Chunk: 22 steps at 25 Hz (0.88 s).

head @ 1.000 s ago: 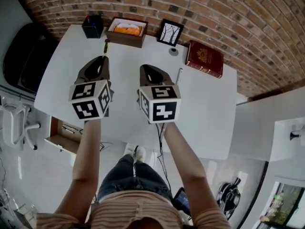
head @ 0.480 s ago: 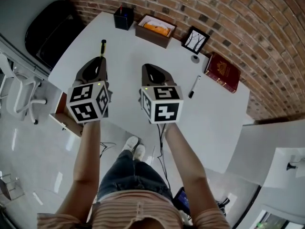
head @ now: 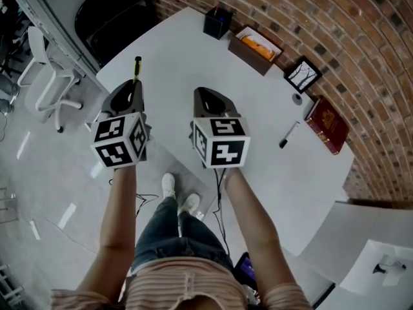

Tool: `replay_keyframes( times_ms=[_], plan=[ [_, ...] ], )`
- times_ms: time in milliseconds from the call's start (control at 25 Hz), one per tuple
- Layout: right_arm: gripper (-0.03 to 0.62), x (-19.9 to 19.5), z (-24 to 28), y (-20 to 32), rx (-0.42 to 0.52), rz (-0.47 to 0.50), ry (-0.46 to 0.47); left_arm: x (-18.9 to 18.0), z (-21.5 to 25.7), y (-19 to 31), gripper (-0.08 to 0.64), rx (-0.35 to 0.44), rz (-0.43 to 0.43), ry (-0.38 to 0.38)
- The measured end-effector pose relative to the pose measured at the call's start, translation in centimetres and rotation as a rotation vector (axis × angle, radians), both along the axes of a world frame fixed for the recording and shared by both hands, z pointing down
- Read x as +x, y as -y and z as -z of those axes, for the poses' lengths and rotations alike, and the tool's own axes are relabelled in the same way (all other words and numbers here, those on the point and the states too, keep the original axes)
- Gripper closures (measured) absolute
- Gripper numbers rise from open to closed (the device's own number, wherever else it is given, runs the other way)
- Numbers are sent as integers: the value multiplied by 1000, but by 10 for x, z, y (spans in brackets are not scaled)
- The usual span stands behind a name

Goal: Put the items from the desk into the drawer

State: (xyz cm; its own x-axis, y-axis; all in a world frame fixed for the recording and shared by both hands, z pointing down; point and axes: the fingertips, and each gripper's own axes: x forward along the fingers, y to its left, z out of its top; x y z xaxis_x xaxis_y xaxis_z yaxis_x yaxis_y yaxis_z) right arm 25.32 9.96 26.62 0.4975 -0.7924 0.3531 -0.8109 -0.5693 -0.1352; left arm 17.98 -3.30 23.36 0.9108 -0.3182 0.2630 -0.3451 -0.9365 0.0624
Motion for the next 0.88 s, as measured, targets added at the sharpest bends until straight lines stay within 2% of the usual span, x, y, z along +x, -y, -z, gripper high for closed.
replay_keyframes(
  times_ms=[520, 880],
  plan=[
    [575, -84, -15, 108, -24, 249, 13, -114, -23, 81, 509, -40, 243, 21],
    [575, -129, -36, 158, -73, 372, 24, -172, -56, 117, 509, -127, 375, 31]
  ],
)
